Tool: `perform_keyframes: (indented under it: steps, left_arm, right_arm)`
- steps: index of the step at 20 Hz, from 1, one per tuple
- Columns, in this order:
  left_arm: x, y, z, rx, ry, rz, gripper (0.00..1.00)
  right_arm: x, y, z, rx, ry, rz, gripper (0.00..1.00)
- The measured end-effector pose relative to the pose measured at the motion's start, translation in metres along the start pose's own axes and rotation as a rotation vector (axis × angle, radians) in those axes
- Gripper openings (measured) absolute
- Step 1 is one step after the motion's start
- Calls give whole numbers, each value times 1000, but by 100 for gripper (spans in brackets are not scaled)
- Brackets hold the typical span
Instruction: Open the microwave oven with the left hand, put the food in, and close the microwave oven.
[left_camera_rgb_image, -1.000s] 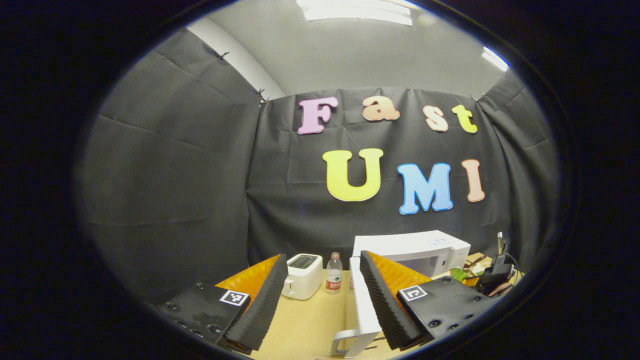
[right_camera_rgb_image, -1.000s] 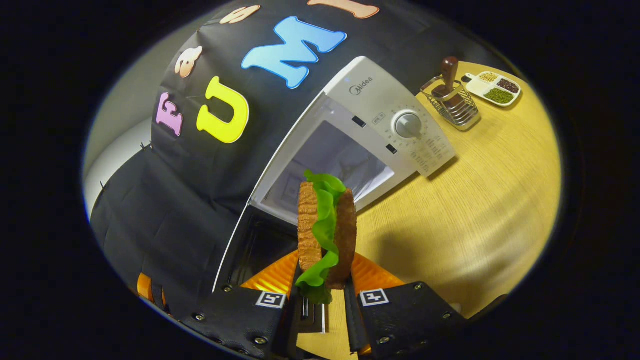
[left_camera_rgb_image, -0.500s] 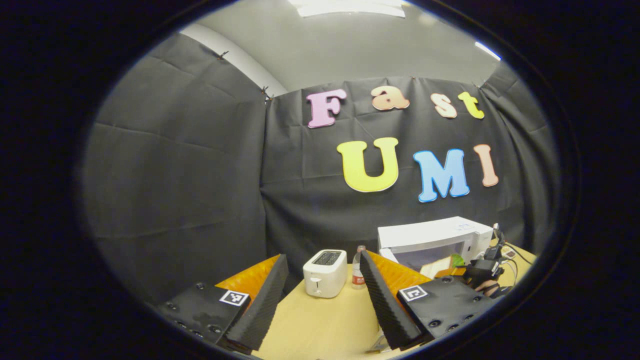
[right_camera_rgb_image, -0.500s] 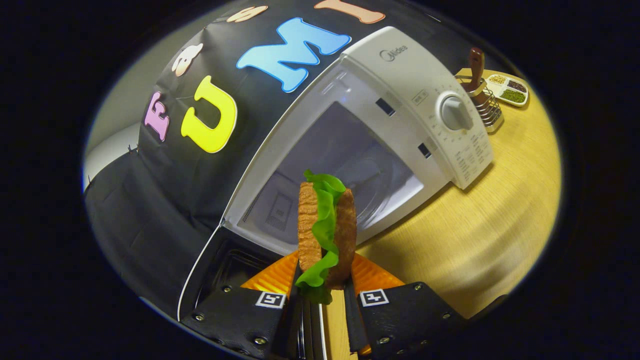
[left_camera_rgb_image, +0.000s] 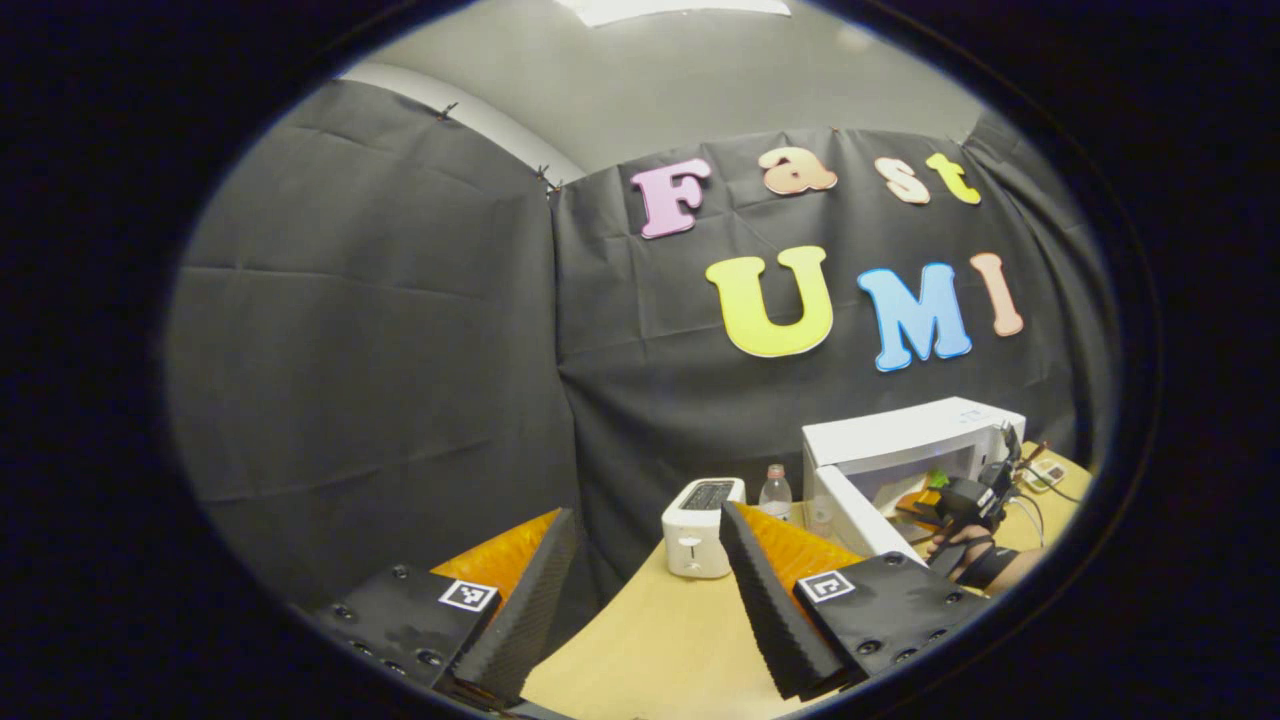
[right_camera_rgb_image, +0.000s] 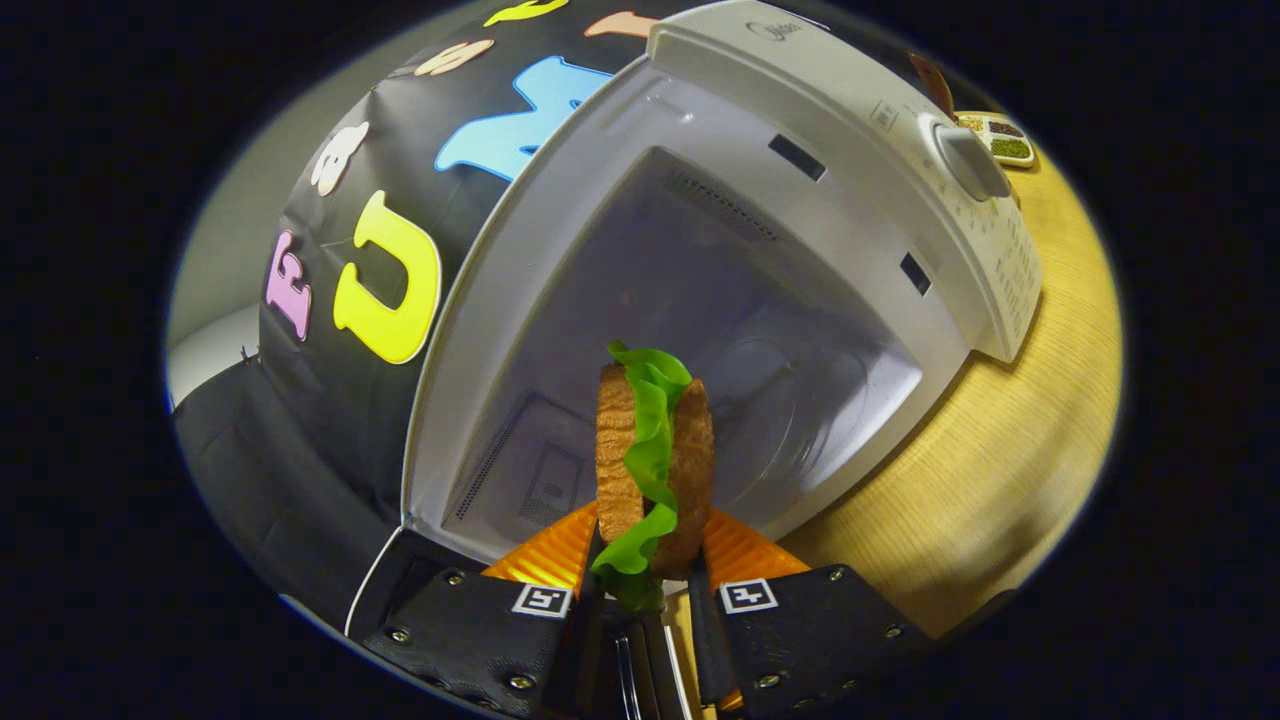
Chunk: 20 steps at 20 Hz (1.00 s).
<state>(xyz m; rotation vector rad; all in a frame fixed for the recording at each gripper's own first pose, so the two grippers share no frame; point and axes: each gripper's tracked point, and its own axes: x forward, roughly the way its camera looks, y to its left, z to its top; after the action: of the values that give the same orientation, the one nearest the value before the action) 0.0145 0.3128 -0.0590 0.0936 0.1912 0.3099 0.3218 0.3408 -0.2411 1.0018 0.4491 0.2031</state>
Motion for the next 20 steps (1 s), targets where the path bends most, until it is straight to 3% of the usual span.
perform_keyframes:
  steps: [2,3,7,9,11,12,13,14,15,17,20]
  left_arm:
    - [-3,2,-1,6,5,1,89]
    - [-3,1,-3,5,5,5,99]
    - [-9,7,-10,-18,18,25,99]
    - [-10,12,-12,-15,25,43,94]
    - [-10,15,-11,-17,19,55,99]
    - [-9,15,-10,-24,19,59,94]
    - [-8,16,-10,-35,17,60,94]
    - [-6,14,-9,-45,14,59,99]
    - [-6,14,-12,-49,12,57,99]
    - [-3,11,-14,-50,10,55,99]
    - [-1,5,-22,-68,20,46,99]
  right_arm:
    - [14,-1,3,10,-9,-9,39]
    - [19,-4,3,17,-6,-17,39]
    - [29,-17,0,38,23,-60,36]
    - [29,-23,0,25,25,-90,41]
    - [28,-27,2,-11,25,-128,46]
    - [27,-34,4,-56,24,-166,47]
    - [24,-37,6,-104,18,-180,61]
    - [23,-34,10,-145,12,-181,63]
    - [21,-34,15,-191,0,-205,89]
    - [15,-43,22,-274,-10,-260,98]
    - [6,-61,17,-341,49,-338,97]
